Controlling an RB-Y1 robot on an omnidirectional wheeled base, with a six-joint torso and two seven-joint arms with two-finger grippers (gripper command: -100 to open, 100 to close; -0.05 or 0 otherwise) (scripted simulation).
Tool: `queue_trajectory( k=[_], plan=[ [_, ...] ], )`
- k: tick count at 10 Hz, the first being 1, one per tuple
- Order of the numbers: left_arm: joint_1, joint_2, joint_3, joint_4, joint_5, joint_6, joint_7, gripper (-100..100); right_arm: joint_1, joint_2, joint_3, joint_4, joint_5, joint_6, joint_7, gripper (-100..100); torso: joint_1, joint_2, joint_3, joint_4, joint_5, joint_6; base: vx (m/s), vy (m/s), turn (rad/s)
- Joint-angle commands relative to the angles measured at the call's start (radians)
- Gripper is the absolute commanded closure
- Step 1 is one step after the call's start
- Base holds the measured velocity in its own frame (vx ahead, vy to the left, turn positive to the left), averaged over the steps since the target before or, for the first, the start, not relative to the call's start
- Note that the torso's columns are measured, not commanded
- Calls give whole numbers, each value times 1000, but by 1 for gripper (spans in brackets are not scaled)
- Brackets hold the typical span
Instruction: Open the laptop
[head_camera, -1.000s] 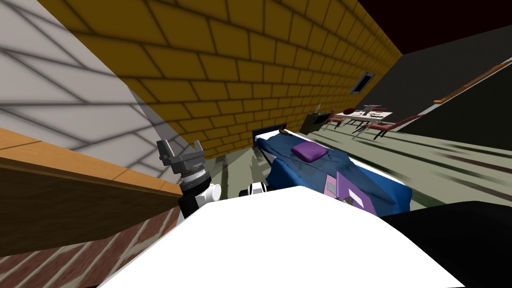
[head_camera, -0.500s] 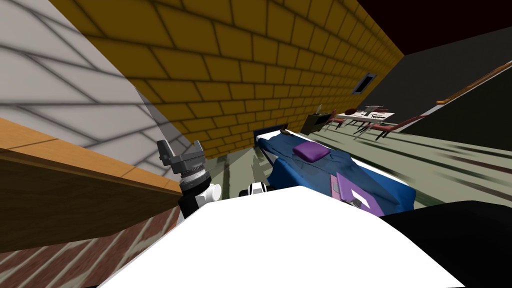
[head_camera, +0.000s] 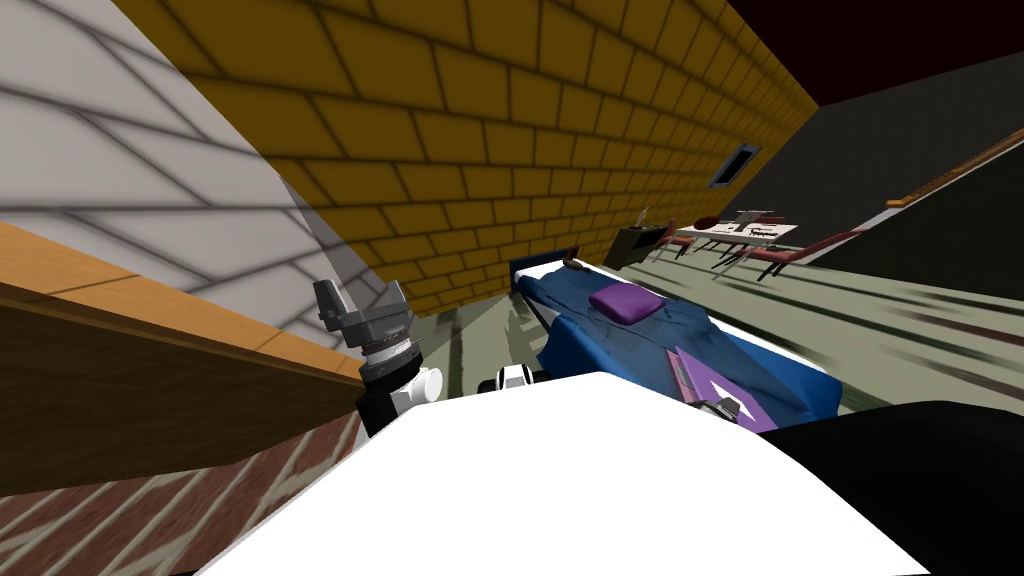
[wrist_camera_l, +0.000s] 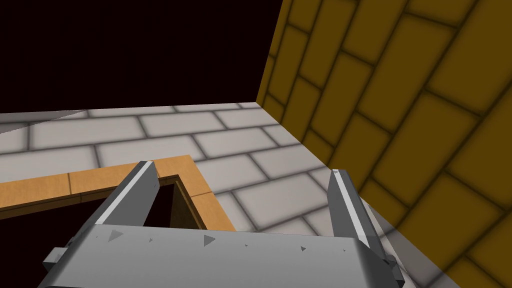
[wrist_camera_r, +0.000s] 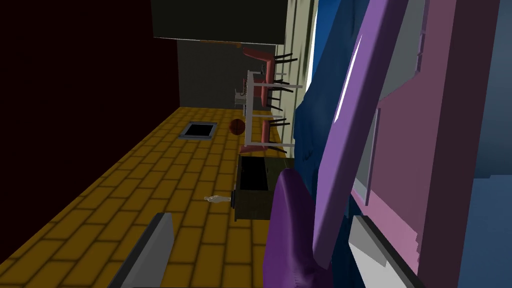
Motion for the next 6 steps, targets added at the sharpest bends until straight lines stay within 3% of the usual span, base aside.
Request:
queue_trajectory(
  k=[1, 3, 4, 6],
  plan=[
    [0, 0, 0, 0, 0, 0, 0, 0, -14, -20, 6, 35, -4, -10, -23, -100, -2, 0, 0, 0, 0, 0, 0, 38, -3],
    [0, 0, 0, 0, 0, 0, 0, 0, -9, -72, 7, 30, -32, -56, -26, -100, -3, 0, 0, 0, -1, 0, -10, 73, 33],
    [0, 0, 0, 0, 0, 0, 0, 0, -9, -72, 7, 14, -32, -56, -26, -100, 1, 1, 0, 0, 2, 0, -6, 70, -1],
    [0, 0, 0, 0, 0, 0, 0, 0, -6, -98, 8, 27, -47, -79, -28, -100, -1, -1, -1, 0, 1, 0, 2, 64, 23]
  ],
)
